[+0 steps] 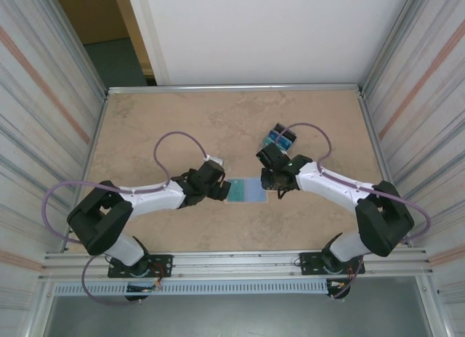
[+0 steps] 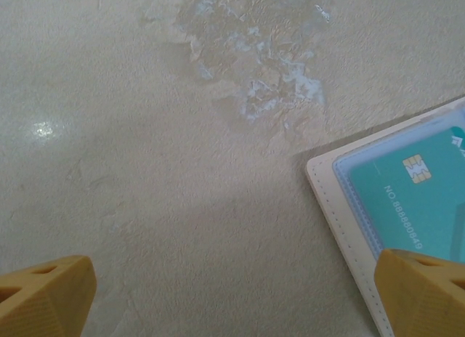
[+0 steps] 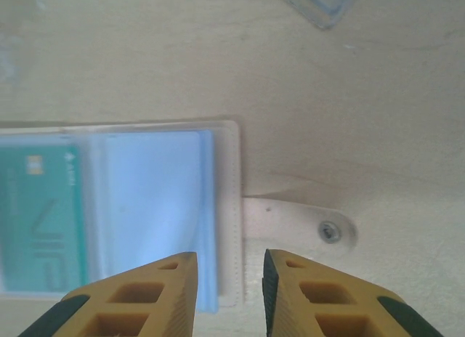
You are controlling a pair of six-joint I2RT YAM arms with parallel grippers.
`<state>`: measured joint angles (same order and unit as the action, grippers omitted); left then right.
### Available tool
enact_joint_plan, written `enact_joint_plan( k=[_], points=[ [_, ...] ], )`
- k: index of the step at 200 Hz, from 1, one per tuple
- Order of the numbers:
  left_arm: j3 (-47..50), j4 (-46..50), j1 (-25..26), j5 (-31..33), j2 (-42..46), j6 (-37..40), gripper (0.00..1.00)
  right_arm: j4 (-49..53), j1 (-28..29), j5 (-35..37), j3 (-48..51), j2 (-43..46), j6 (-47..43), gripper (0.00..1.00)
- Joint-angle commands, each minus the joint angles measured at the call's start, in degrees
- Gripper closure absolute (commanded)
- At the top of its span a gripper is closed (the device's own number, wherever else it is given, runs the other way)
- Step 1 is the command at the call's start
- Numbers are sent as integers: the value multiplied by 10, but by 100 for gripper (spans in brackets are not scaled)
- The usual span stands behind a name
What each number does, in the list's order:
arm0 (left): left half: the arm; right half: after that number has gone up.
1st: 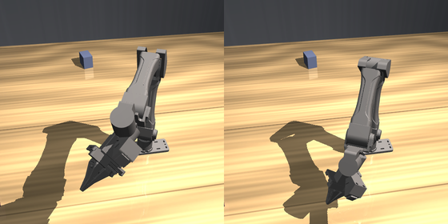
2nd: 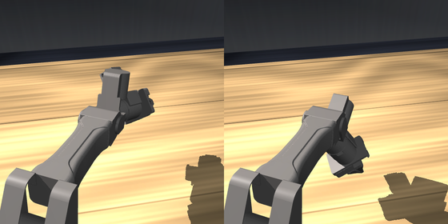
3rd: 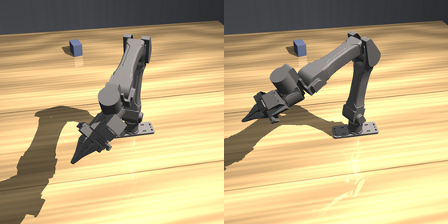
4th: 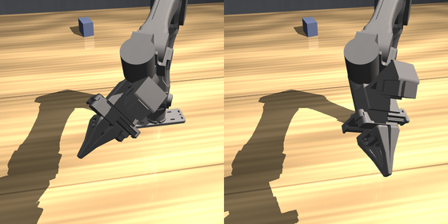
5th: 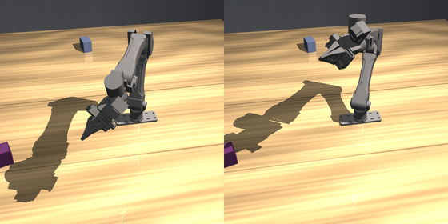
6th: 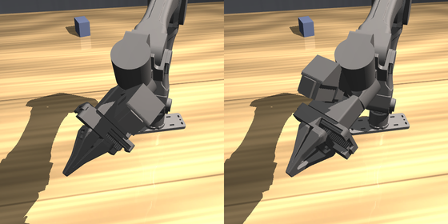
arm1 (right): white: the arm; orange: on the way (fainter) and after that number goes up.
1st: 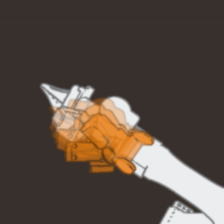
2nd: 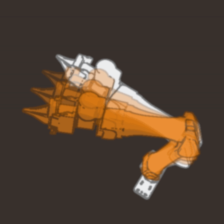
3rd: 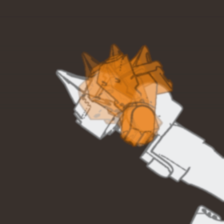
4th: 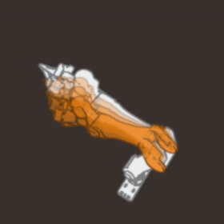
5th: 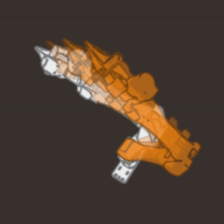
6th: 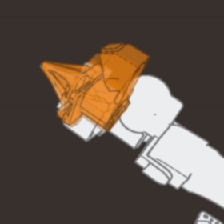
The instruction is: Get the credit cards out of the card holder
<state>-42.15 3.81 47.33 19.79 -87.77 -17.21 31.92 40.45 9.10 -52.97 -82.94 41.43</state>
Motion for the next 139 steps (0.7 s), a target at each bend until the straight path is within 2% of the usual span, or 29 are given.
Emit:
enact_joint_plan(
  k=[1, 58, 139],
  points=[
    [-21, 7, 7, 14, -13, 15, 1, -33, -6, -55, 8, 12, 7, 71],
    [-28, 2, 10, 13, -45, 12, 1, -130, -9, -182, 14, -37, 33, 76],
    [-29, 26, 10, 22, -67, 4, 1, -205, -26, -266, 23, -103, 66, 77]
  ],
)
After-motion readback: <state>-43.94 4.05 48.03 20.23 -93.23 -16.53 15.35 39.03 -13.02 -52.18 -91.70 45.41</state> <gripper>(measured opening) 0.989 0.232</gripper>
